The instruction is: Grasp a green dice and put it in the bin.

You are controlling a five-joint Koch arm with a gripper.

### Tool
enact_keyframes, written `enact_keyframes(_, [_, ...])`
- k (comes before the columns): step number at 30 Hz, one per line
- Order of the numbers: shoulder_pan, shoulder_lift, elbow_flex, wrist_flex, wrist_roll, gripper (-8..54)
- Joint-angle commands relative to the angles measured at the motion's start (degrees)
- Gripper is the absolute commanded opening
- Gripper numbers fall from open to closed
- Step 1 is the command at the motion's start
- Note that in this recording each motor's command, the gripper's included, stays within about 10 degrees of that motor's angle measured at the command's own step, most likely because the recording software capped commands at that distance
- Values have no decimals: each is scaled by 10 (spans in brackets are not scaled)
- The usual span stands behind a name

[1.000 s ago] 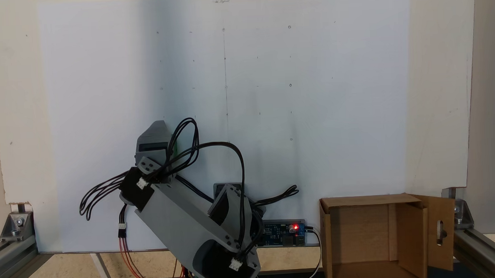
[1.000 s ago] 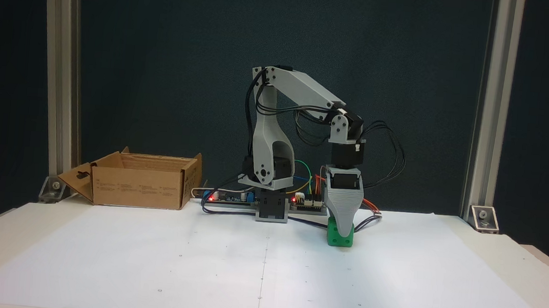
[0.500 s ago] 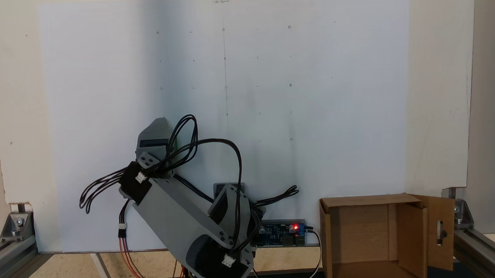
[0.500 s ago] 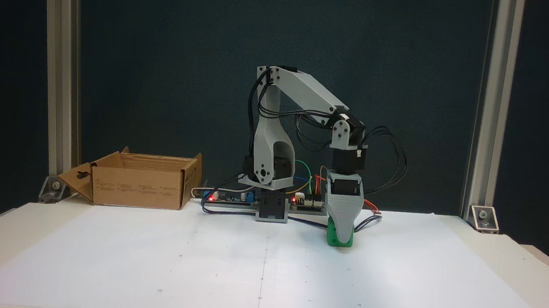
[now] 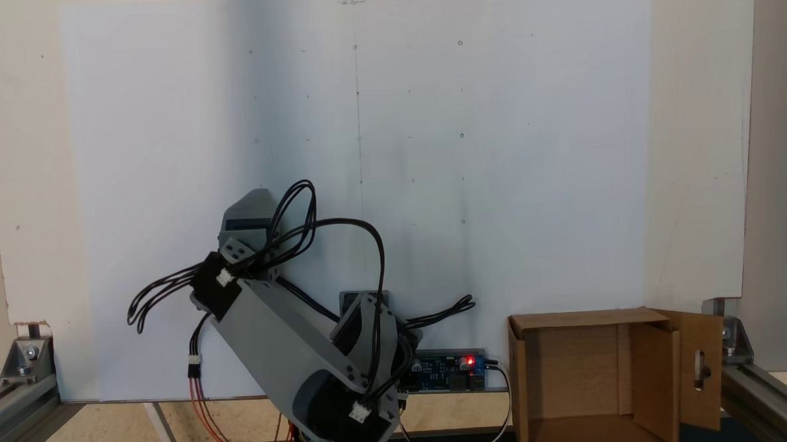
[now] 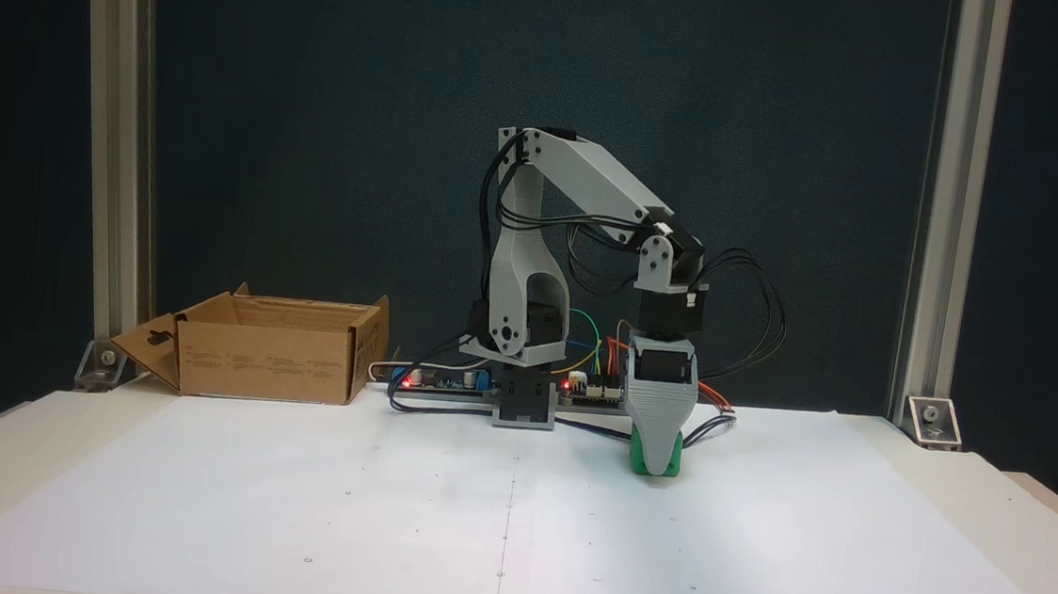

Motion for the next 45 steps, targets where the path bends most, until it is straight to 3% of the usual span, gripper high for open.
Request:
enact_keyframes(1, [0, 2, -4, 0, 42, 340])
enact_keyframes(6, [4, 2, 1, 3, 42, 265])
enact_keyframes(9, [10, 2, 5, 7, 42, 153])
enact_keyframes(11, [19, 6, 5, 15, 42, 114])
enact_keyframes(15, [25, 12, 4, 21, 41, 114])
enact_keyframes(23, [53, 145, -116, 224, 40, 114])
enact_keyframes(30, [86, 154, -359, 442, 40, 114])
enact_keyframes(37, [111, 155, -401, 461, 35, 114])
enact_keyframes(45, [387, 95, -410, 382, -129, 114])
